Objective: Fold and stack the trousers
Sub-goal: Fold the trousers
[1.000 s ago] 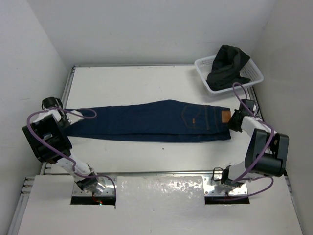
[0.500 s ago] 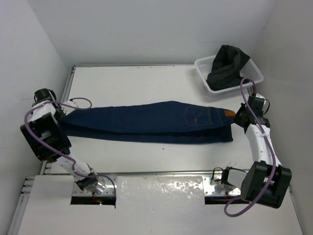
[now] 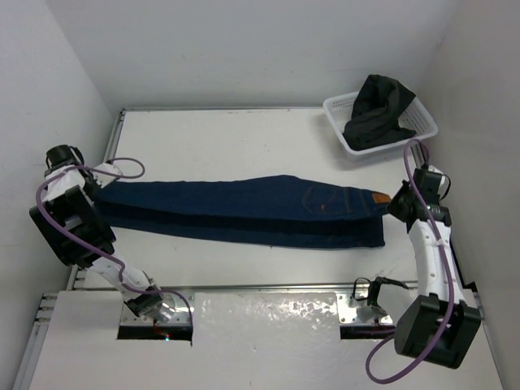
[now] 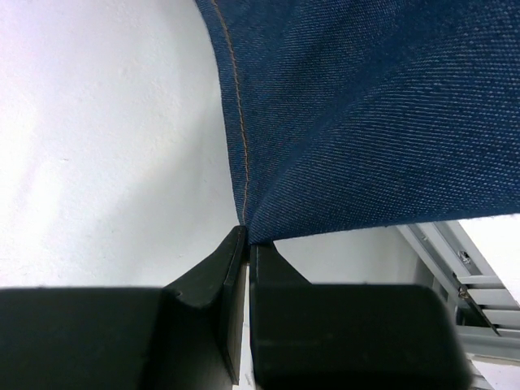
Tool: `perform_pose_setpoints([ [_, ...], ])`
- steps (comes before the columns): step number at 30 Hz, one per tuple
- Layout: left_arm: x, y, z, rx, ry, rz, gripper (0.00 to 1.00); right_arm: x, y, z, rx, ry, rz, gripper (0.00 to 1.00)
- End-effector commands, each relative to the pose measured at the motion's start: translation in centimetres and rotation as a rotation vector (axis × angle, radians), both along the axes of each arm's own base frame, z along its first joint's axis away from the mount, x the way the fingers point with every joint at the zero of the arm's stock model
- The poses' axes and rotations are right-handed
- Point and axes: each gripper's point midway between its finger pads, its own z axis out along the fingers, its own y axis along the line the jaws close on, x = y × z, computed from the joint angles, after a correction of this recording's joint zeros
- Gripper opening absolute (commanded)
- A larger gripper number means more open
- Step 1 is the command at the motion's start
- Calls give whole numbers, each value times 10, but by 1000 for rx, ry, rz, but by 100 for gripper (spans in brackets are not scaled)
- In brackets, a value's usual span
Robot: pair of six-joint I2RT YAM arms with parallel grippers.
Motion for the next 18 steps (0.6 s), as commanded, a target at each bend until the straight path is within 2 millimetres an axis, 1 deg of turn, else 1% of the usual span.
perform_pose_setpoints([
  [1,-3,9,6,53,-22,3,0,-18,0,-10,9,28,-39,0],
  [2,-5,9,3,60,-16,-1,0,-23,4,-19,37,37,-55,0],
  [3,-11,5,-6,51,3,-2,0,-38,10,-41,66,85,-67,0],
  [4,-17,2,-15,45,25,-7,0,-51,22,-62,125,116,-85,0],
  [5,-17,3,-15,52,26,-5,0,-49,23,-60,142,100,-96,0],
  [6,-22,-1,-24,42,47,-3,0,-63,29,-80,167,145,-114,0],
  [7,-25,1,-30,47,61,3,0,-70,31,-88,183,165,-140,0],
  [8,-27,0,-34,47,73,4,0,-84,31,-102,181,213,-170,0],
  [9,-30,0,-41,41,90,10,0,-90,30,-107,177,235,-188,0],
  [11,-33,1,-49,39,112,25,0,-95,28,-113,168,262,-209,0],
  [13,-32,2,-50,38,110,35,1,-96,27,-116,166,277,-220,10],
  [15,-30,5,-49,34,97,60,6,-96,24,-116,155,295,-224,25],
  [16,-30,5,-50,30,101,66,8,-96,23,-116,152,305,-222,33],
  [17,-28,6,-48,31,94,76,15,-96,23,-116,150,319,-220,48],
  [18,-27,7,-47,33,90,81,18,-98,23,-116,153,331,-222,53],
])
